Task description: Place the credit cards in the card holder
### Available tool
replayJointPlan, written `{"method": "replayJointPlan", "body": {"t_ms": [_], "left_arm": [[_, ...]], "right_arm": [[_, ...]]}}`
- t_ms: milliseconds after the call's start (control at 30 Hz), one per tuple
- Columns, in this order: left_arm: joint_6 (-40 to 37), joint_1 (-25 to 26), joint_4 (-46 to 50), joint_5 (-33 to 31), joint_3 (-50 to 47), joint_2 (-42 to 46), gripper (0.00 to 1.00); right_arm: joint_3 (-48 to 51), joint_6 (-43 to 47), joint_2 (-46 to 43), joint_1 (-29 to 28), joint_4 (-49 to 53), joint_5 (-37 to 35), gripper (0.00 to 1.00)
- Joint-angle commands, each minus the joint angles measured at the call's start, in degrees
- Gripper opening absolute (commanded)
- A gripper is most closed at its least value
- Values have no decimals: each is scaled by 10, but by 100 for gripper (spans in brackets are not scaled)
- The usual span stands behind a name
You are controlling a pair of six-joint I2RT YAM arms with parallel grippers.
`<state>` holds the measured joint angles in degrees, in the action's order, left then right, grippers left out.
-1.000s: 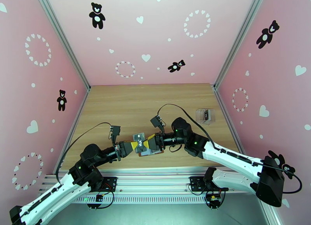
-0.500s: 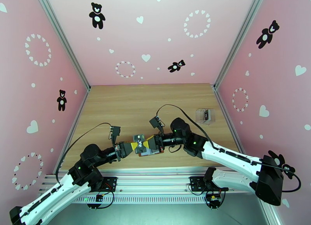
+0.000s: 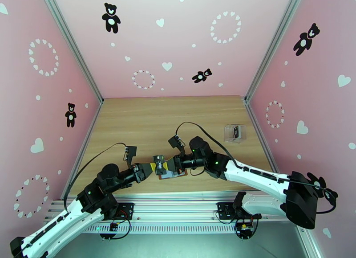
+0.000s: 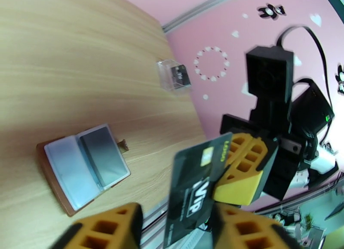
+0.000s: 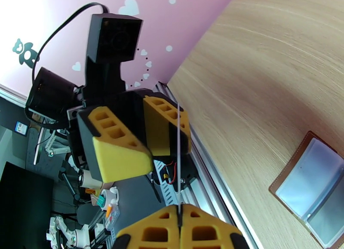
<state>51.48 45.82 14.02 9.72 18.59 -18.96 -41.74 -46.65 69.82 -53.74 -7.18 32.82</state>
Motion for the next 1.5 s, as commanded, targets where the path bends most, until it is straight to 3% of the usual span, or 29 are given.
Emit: {"method": "replayJointPlan", "body": {"t_ms": [0,333,533,733,967,1300,1467], "left_arm": [[-6,-2,55,-50,19,7,55],[14,-3,97,-78,1,-9,63],[31,-3,60,-52,-28,-67,63],[31,-3,-7,-15,-25,-208,55],[29,-3,-62,2,-8,-307,50],[13,-3,-96,5,24,-390,39],[9,-3,-107,-1,26,-416,39]], "right_arm": [[18,-12,3,16,23,-17,0],[65,-12,13,58,43,-27,0],[75,-19,48,72,47,-37,0],[66,-28,109,106,58,-14,0],[52,-24,166,147,53,36,0],[39,-34,206,149,34,56,0],[43,-44,216,148,15,63,0]]}}
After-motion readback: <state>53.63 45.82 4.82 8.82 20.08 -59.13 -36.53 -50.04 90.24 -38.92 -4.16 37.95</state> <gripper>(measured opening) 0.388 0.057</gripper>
